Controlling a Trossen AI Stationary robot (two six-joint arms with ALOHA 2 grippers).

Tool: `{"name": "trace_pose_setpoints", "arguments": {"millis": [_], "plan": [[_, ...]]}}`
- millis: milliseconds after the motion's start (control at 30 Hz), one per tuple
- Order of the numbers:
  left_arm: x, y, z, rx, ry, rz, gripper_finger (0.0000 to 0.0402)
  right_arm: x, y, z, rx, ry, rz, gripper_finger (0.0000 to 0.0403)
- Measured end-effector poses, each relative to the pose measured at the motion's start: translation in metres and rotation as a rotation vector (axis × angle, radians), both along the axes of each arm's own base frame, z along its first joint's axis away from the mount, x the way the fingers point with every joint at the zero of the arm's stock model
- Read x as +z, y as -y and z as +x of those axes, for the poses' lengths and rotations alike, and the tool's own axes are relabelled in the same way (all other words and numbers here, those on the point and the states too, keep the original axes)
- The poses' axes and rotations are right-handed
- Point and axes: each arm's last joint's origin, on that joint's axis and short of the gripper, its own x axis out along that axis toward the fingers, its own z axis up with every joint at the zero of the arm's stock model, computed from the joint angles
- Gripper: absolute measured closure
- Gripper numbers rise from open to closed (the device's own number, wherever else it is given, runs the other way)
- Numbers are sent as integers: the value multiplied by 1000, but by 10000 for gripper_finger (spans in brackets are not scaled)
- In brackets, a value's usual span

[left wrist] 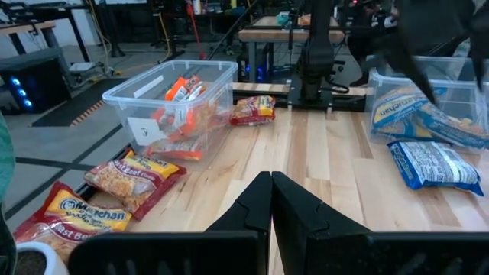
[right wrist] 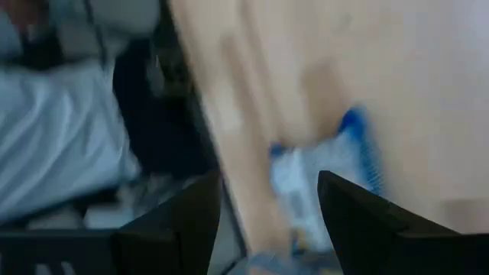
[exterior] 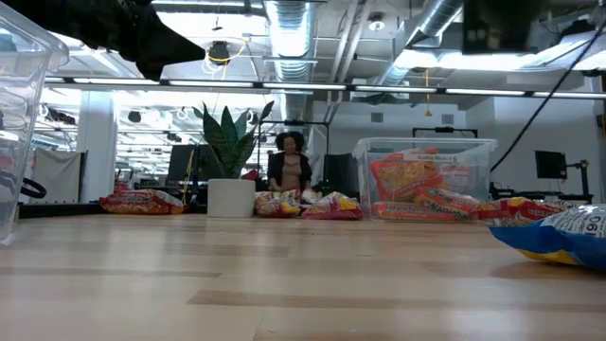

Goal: Sort Maruchan noodles
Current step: Put the blue noodle pack into the bottom right transparent bin

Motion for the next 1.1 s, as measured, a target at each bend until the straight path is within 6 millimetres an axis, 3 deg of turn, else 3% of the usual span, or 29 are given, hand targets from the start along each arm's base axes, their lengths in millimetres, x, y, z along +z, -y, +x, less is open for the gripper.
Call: {"name": "trace_pose_setpoints", "arguments": {"millis": [133,267,433,700,1100], "plan": [[-1,1,0,-21,-6,-16,401,-38,-19,13,92,-187,95,163],[-1,1,0,-24,-5,-17,401,-71,-32,19,174,-287,77,163],[-1,1,0,-24,-3,-18,401,-96,-36,23,193,-328,-18,163],[-1,1,0,-24,-4,-17,401,-100,-40,18,124,-291,-257,163],[-1,1,0,-23,-3,-18,401,-100,-54,17,124,-179,-365,163]]}}
